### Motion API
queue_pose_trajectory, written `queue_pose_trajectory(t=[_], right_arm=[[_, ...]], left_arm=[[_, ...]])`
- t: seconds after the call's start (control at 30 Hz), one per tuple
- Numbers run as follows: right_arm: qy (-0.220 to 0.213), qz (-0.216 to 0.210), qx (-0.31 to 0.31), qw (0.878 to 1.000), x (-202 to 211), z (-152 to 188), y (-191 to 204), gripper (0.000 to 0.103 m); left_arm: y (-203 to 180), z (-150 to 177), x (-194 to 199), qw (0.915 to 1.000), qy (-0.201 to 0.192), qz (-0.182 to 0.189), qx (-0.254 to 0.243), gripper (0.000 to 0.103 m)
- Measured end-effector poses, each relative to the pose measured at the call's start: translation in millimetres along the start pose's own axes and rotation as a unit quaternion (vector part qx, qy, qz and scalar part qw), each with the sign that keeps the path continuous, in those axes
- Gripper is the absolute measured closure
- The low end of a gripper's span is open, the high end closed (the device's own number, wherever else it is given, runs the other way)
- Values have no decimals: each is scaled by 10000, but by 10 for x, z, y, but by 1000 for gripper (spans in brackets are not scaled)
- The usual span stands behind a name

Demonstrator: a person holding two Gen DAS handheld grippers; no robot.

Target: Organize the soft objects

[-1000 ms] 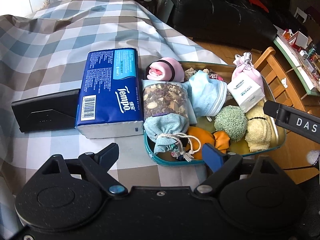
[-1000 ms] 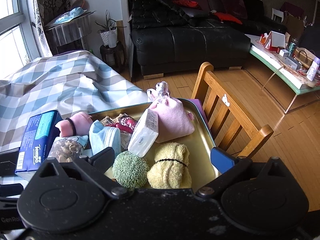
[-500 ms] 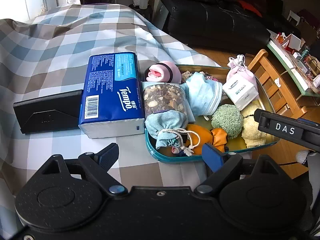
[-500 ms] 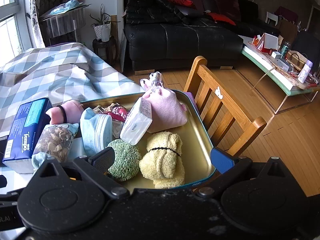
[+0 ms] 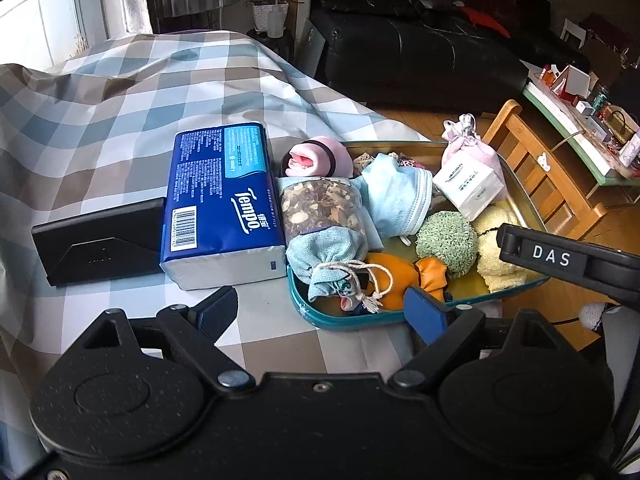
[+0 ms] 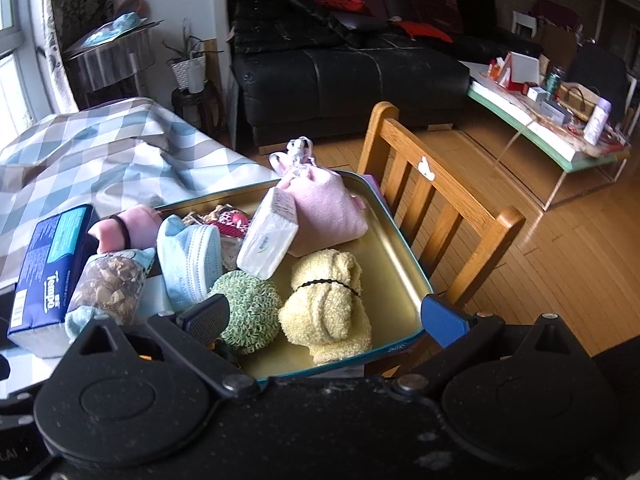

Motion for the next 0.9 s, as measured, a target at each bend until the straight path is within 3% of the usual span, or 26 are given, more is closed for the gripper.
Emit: queue_pose_trajectory(t=[0.9], right_arm=[[36, 34, 154, 9999, -26, 68, 156, 0]], left_arm=[[73, 55, -107, 9998, 119, -99, 97, 16]])
Point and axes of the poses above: each gripper's, at about its wrist camera, not at the fingertips, and x roughly against the way its jaws point, y to its left, z to its underside, the point moved 4 cm from there along -x, roughly the way its jaws point, and after that the axes turned 3 degrees about z, right-handed, at the moved point
